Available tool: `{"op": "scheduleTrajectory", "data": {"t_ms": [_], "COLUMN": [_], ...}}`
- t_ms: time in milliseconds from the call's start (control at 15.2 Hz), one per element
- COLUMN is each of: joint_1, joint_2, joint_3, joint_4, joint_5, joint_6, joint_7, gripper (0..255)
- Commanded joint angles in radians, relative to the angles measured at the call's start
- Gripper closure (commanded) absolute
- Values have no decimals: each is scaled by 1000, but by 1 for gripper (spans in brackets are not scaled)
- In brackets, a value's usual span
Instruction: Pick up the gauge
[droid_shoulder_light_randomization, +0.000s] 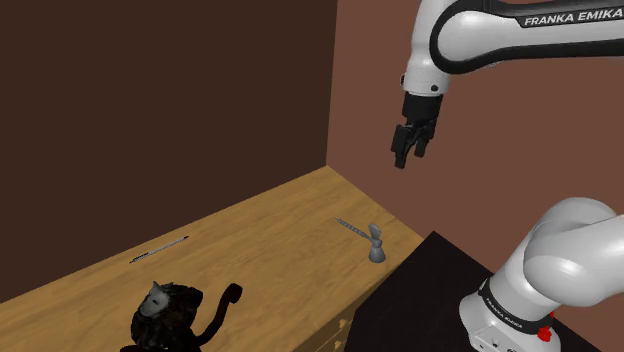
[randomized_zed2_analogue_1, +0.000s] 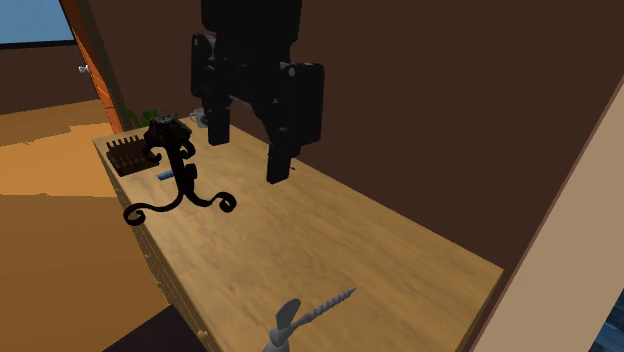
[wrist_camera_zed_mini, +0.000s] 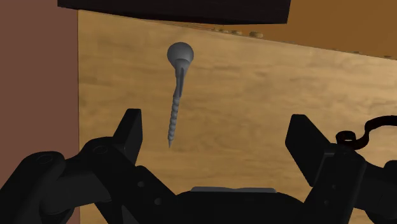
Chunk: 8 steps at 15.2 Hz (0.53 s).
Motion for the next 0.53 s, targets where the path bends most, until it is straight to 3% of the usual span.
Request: {"op": "scheduleTrajectory", "data": {"t_ms": [0,462], "joint_1": [-1,-8], "joint_2": [58,277], "joint_3": [9,30], "joint_4": [-20,-54], "joint_5": [1,-7], "joint_6": [64,268], "joint_7": [7,27], "gripper": [0,0]}}
